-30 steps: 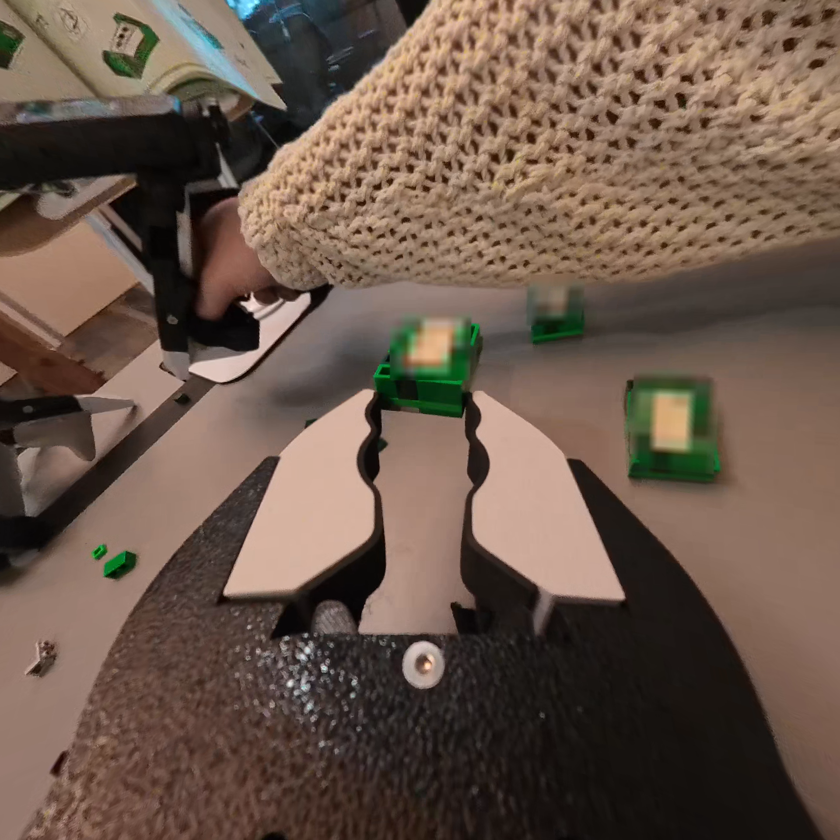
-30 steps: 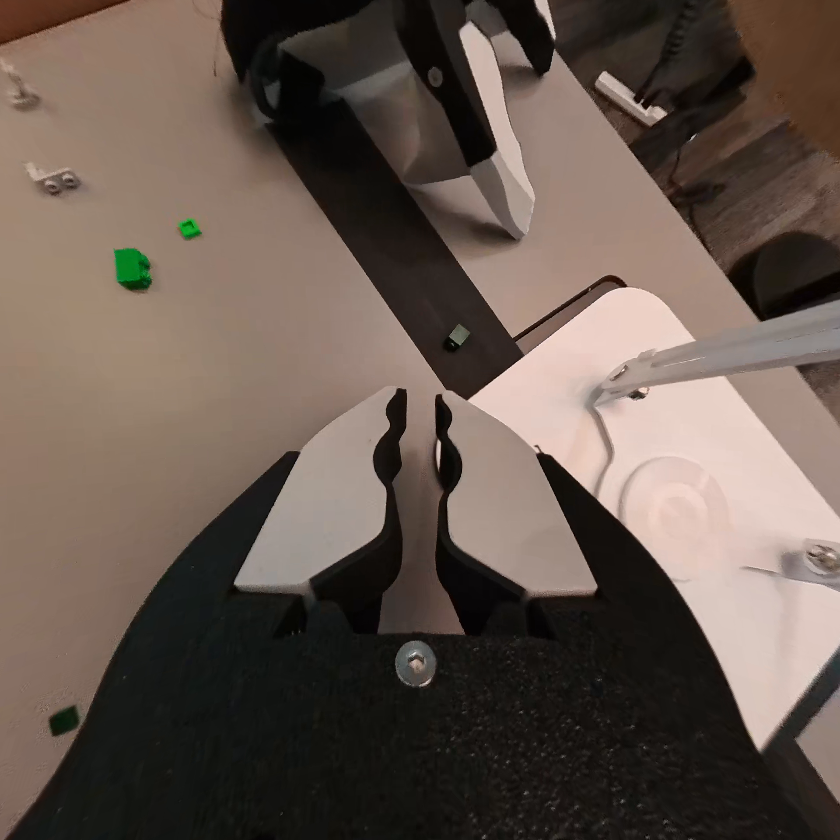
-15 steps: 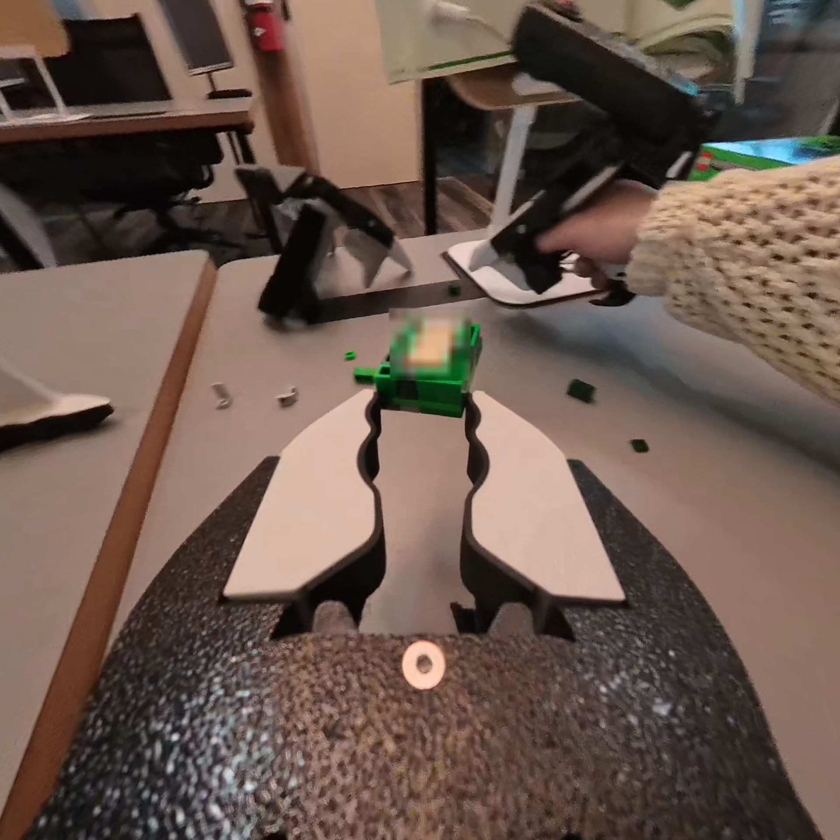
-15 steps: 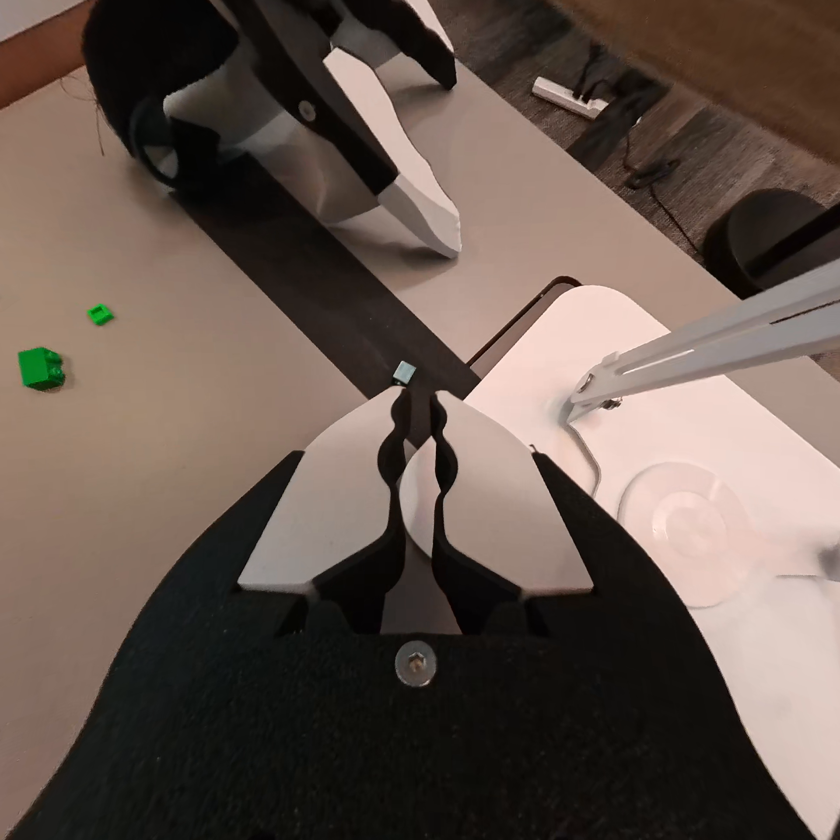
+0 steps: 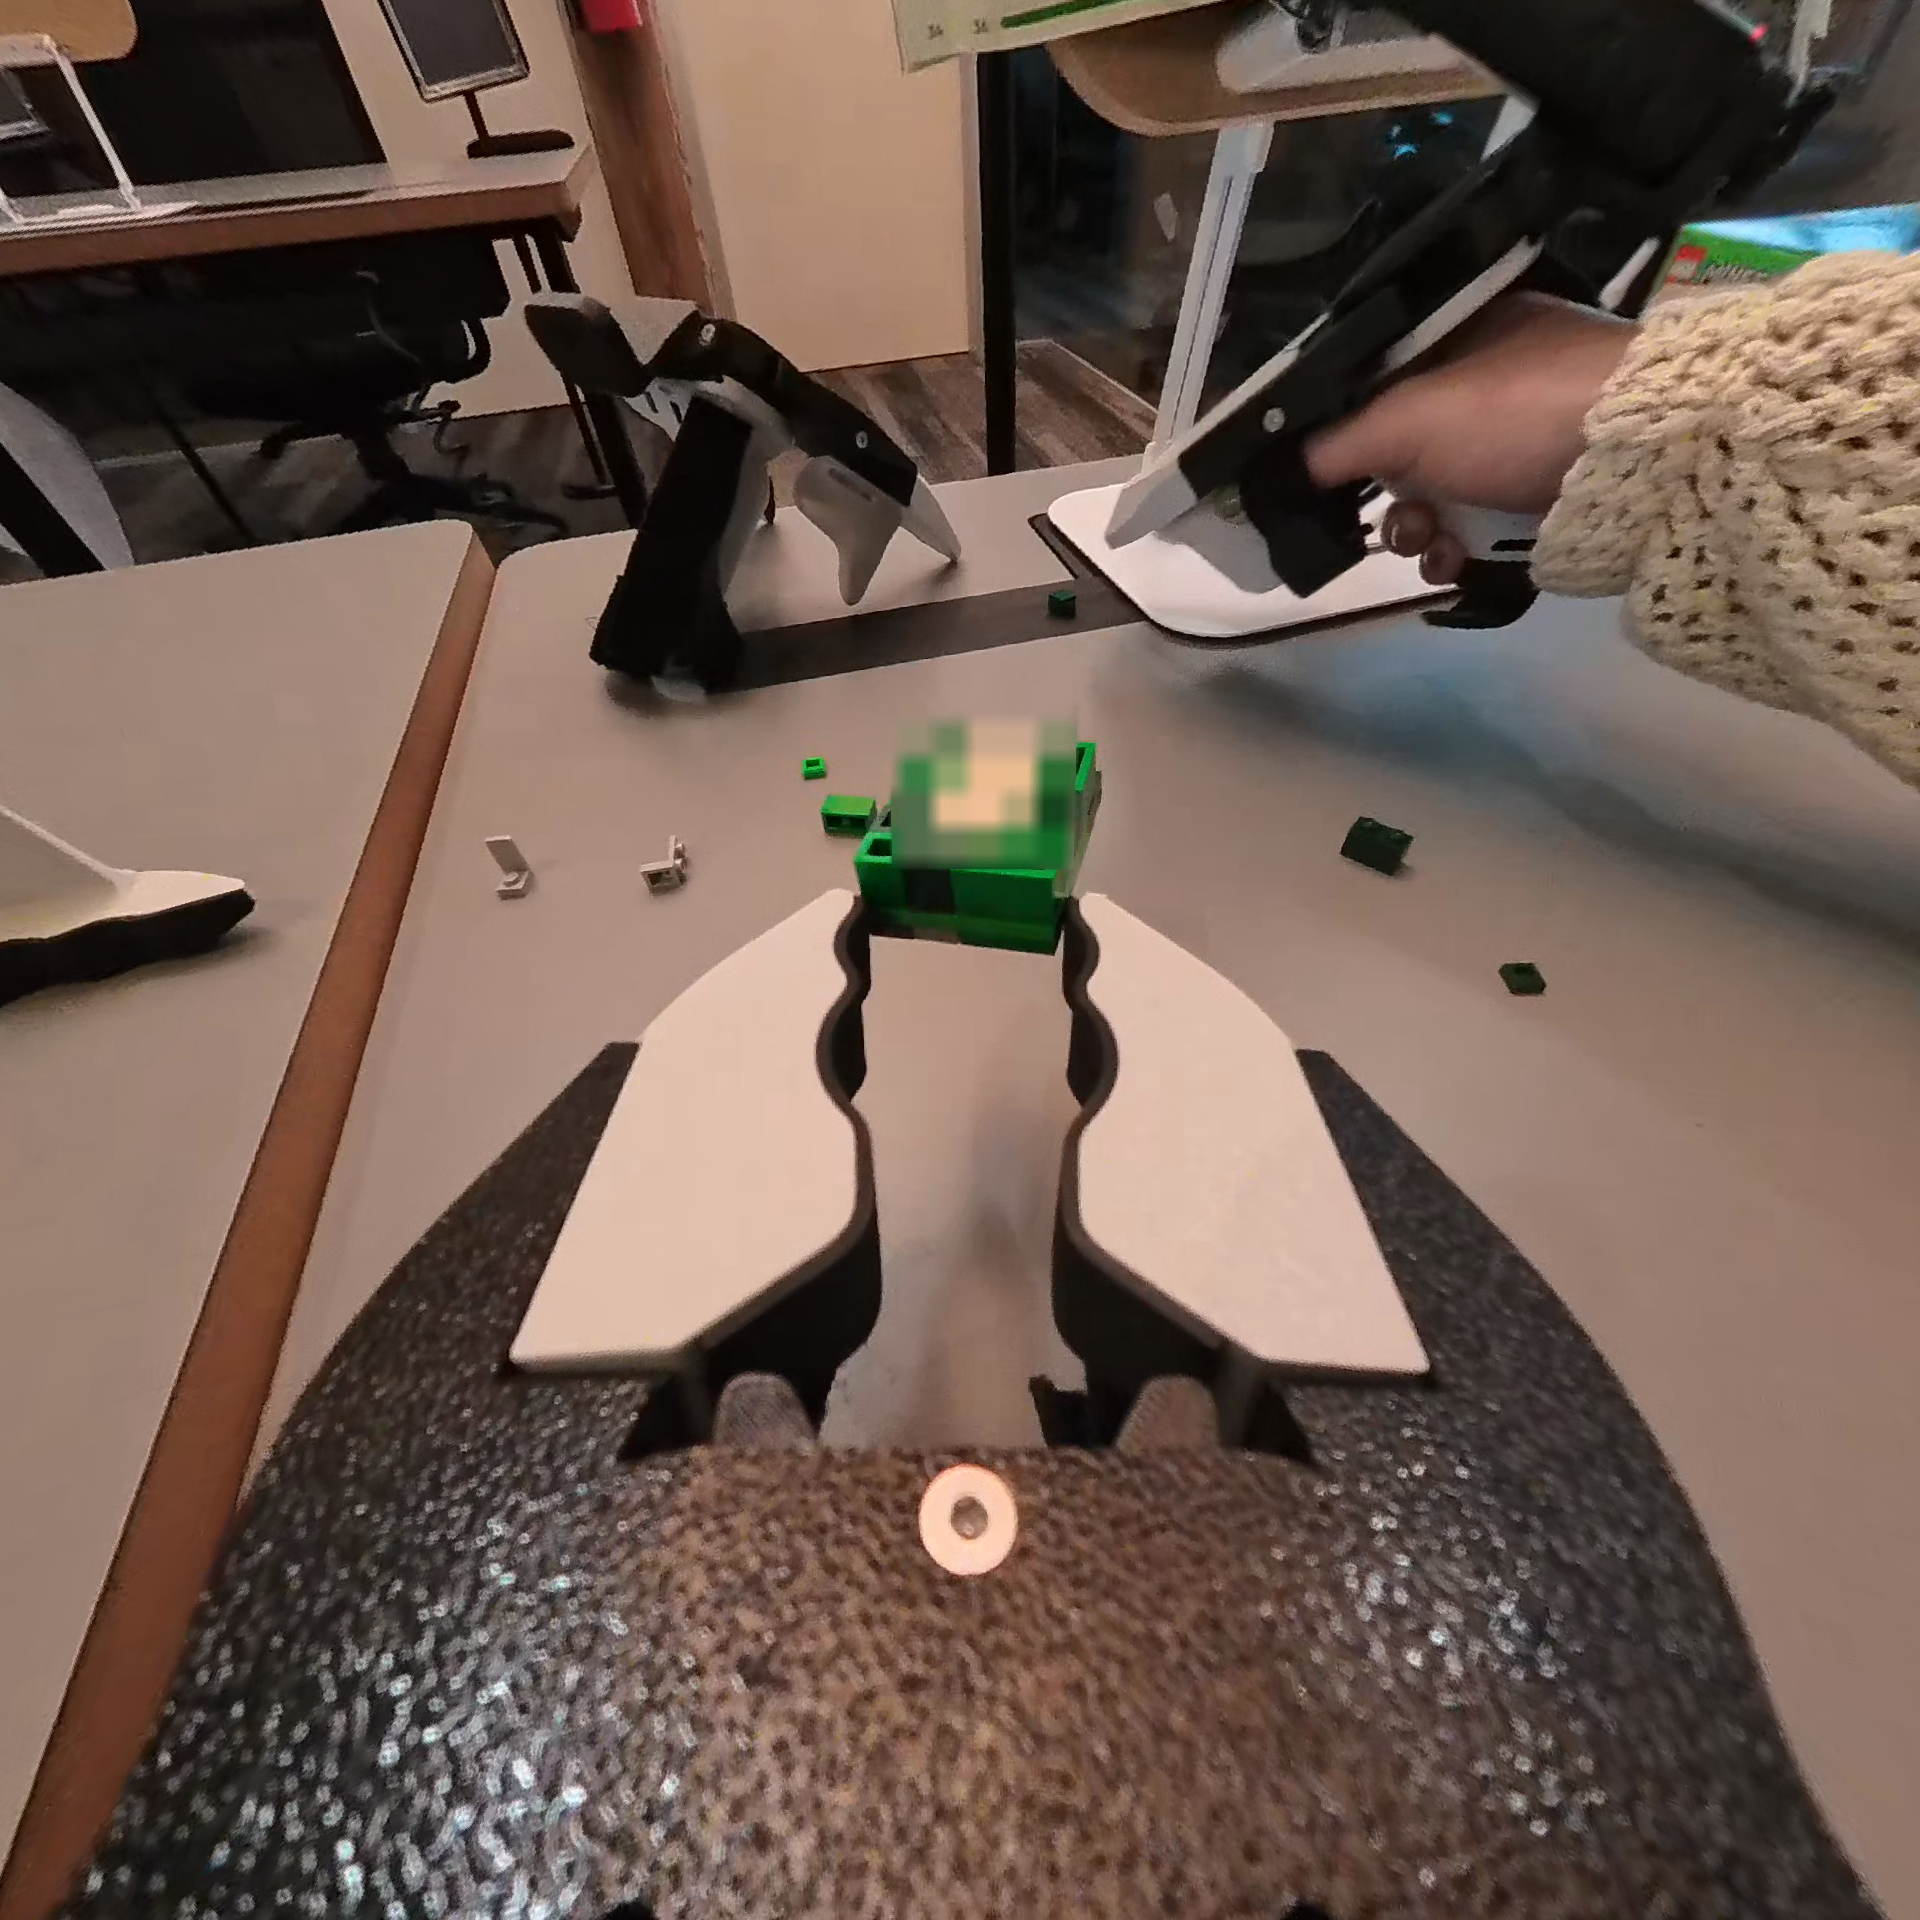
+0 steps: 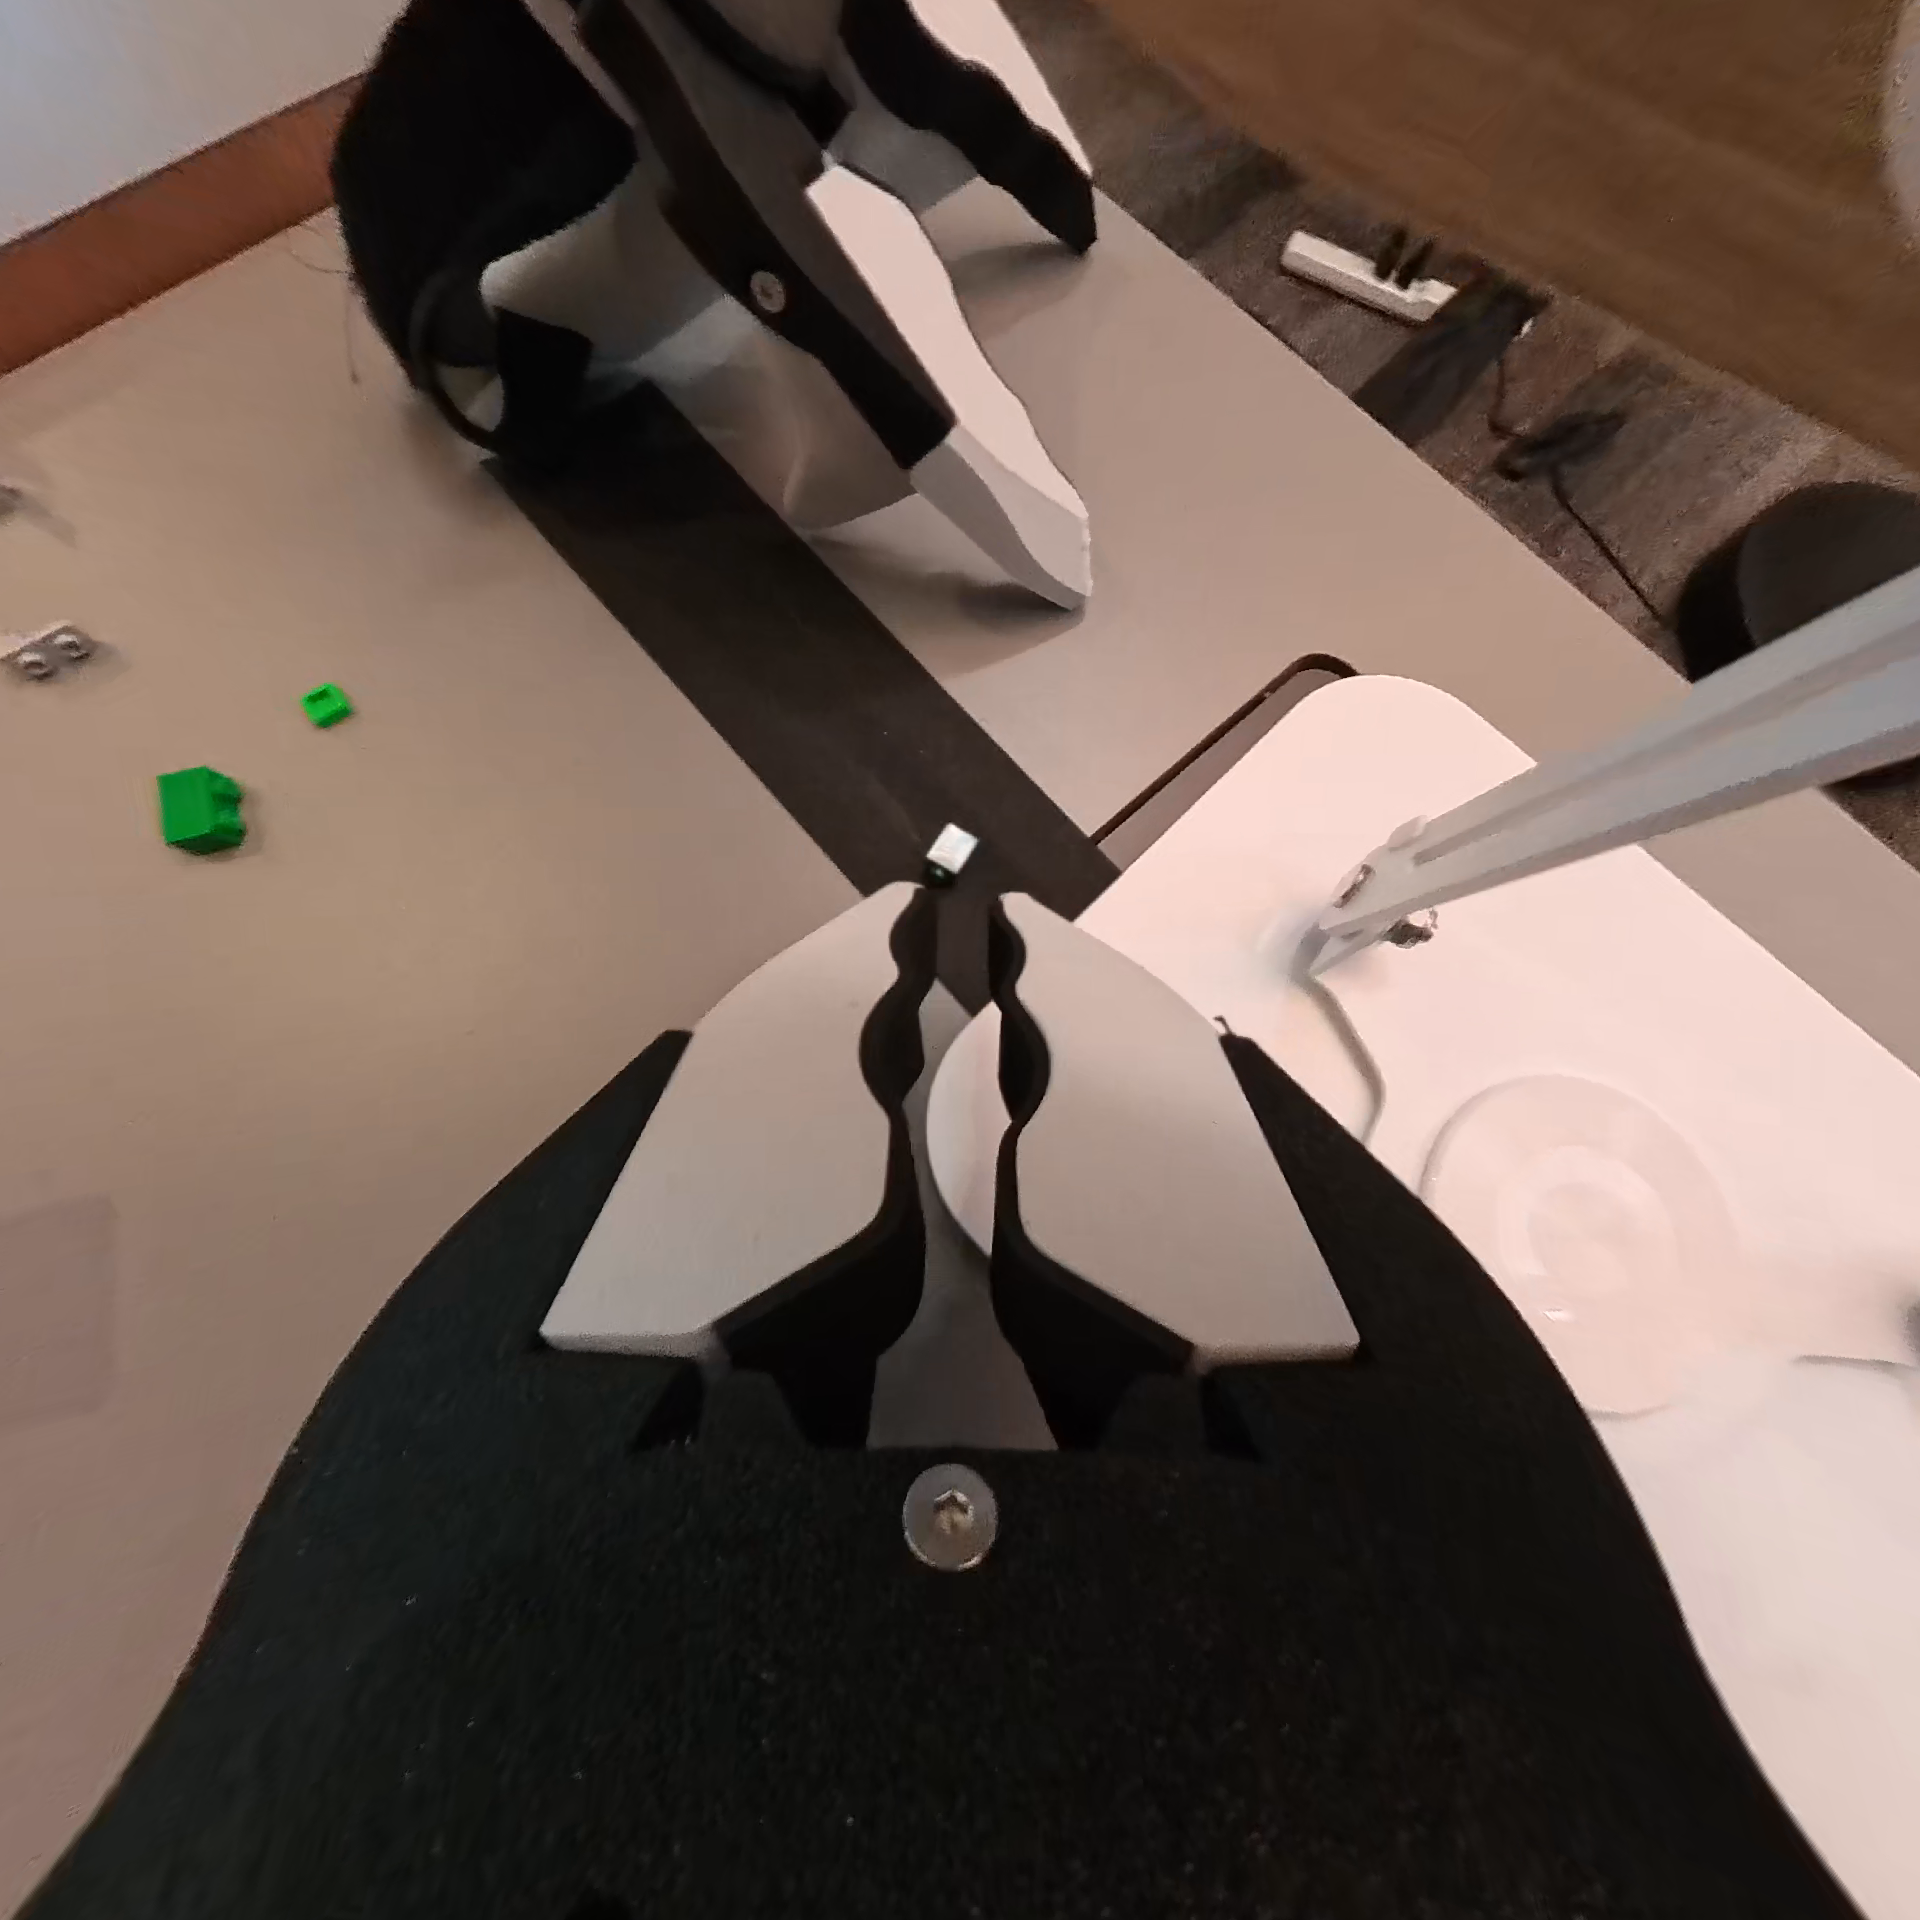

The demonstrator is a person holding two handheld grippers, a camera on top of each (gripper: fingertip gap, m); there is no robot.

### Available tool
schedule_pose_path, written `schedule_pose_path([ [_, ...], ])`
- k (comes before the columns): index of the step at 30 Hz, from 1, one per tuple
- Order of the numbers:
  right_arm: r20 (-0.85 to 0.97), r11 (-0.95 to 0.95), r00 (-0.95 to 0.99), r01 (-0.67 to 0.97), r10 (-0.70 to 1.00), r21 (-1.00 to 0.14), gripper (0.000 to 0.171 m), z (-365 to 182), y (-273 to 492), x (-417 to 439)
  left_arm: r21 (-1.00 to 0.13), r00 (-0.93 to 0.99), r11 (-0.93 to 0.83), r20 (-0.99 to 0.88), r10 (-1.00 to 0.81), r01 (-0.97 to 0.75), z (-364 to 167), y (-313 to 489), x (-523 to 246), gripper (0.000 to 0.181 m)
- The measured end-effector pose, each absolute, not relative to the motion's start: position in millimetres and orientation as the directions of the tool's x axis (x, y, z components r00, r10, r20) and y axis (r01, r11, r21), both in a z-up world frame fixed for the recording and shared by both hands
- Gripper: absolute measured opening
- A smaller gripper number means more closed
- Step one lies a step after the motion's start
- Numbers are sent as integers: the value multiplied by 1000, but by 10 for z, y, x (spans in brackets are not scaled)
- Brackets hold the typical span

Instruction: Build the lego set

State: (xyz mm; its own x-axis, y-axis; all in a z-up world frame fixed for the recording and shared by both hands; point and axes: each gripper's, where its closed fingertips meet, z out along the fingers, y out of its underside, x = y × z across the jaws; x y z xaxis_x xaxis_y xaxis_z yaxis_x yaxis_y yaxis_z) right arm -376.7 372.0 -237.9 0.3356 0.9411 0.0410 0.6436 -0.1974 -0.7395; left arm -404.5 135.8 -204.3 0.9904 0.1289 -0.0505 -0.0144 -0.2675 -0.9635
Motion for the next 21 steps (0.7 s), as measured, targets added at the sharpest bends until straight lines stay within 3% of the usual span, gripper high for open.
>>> schedule_pose_path([
  [12,250,17,187,769,950,-639,13,-2530,3635,-3821,-959,992,-276,-87,96,-57,-2060,1388,-3965,35],
  [21,252,-140,373,763,893,-631,19,-2648,3772,-4024,-957,992,-279,-100,80,-74,-2065,1396,-3931,35],
])
